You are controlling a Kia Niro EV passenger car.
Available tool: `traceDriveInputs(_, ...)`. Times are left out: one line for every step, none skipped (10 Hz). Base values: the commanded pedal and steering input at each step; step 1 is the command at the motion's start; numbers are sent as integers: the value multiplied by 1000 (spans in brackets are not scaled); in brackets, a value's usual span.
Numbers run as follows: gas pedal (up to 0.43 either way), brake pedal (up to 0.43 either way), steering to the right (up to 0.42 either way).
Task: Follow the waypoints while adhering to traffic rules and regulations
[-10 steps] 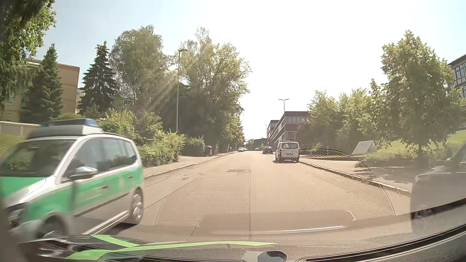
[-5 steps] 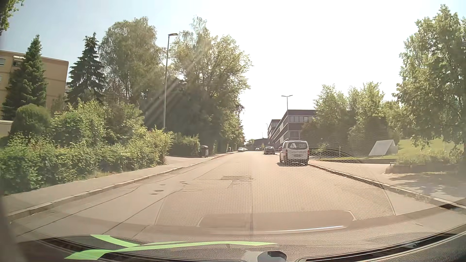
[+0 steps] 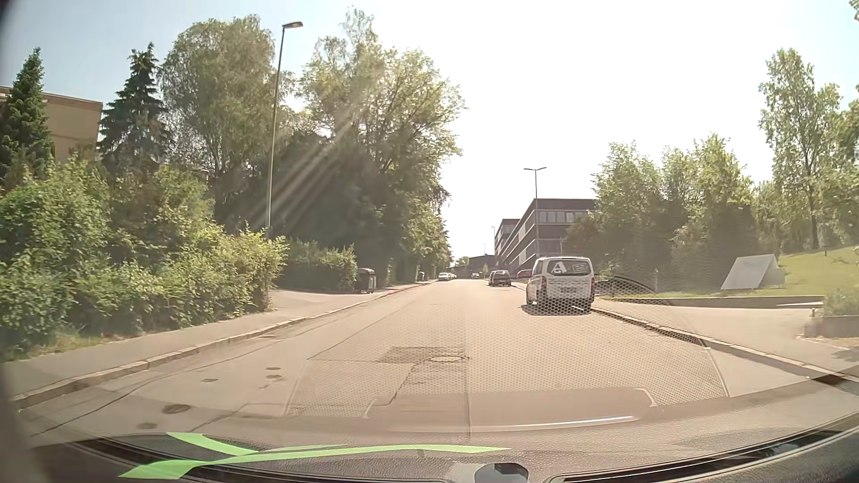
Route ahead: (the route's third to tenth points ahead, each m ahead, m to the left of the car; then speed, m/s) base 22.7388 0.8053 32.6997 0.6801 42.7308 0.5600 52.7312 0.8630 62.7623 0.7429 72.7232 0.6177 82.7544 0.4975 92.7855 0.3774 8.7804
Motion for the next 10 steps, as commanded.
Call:
traceDriveInputs(220,0,-4)
traceDriveInputs(220,0,-4)
traceDriveInputs(220,0,-4)
traceDriveInputs(220,0,-4)
traceDriveInputs(220,0,-4)
traceDriveInputs(220,0,-4)
traceDriveInputs(220,0,-4)
traceDriveInputs(220,0,-4)
traceDriveInputs(220,0,-3)
traceDriveInputs(220,0,-3)
